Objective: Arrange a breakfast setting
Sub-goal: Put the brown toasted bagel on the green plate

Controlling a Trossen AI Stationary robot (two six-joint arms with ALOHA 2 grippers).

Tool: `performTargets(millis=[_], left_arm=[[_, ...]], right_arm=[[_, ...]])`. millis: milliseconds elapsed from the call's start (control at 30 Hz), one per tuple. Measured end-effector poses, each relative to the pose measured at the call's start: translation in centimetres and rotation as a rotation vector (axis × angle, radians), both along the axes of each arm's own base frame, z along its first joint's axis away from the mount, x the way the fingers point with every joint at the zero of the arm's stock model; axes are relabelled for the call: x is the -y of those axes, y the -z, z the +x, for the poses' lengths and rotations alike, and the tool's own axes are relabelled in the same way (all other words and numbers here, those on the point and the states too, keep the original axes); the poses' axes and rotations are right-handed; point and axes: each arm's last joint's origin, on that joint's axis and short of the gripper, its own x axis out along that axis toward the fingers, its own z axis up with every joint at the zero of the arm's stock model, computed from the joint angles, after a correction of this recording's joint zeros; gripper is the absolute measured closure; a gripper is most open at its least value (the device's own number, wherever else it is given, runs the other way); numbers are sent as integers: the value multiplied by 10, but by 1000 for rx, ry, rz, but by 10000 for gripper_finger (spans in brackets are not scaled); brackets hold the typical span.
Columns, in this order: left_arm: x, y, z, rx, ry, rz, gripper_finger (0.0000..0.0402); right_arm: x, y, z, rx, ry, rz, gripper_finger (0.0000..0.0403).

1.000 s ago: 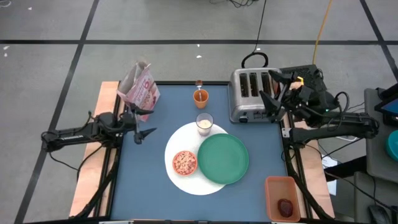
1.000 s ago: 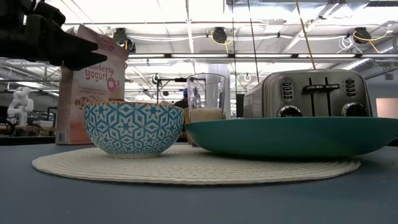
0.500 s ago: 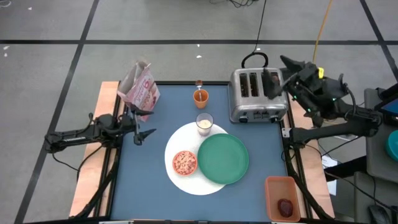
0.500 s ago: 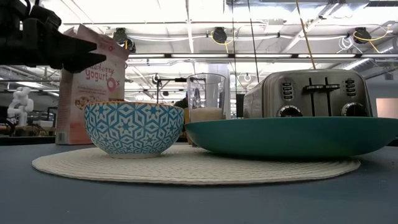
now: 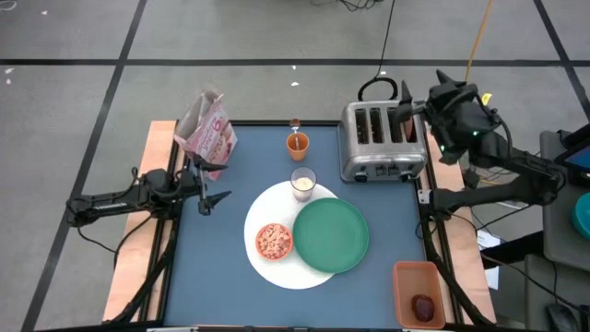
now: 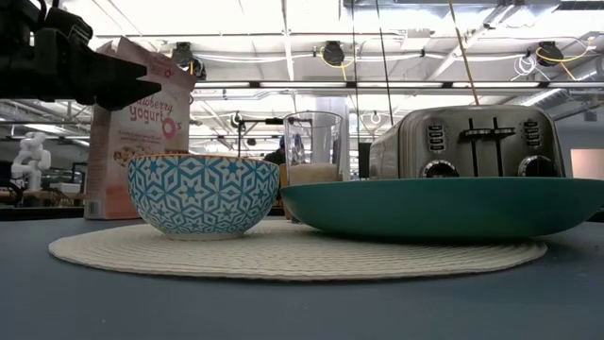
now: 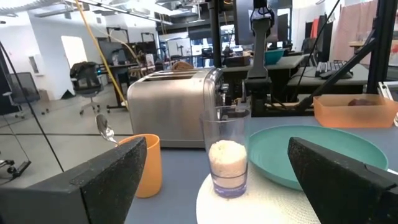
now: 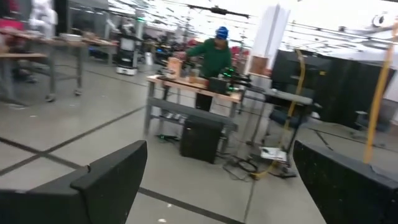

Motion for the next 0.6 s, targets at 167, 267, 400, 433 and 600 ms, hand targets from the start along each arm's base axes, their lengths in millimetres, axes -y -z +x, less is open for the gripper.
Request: performTargets(millis=[167,267,400,433,600], left_arm=[[0,0,0,-2,0,-3,9],[0,0,0,-4,0,-3,9],[0,1,0,-4,1,-13,9],[0,1,0,-4,1,-14,9],[0,1,0,-7,1,-16,9]], right_arm=[[13,-7,-3,-29,90,8,7],[22,-7,-3,-46,145,12,7],[36,1,-2,-77,156,45,7],[39,4,-1,-76,147,64,7],[61,25,-3,-73,93,229,7]])
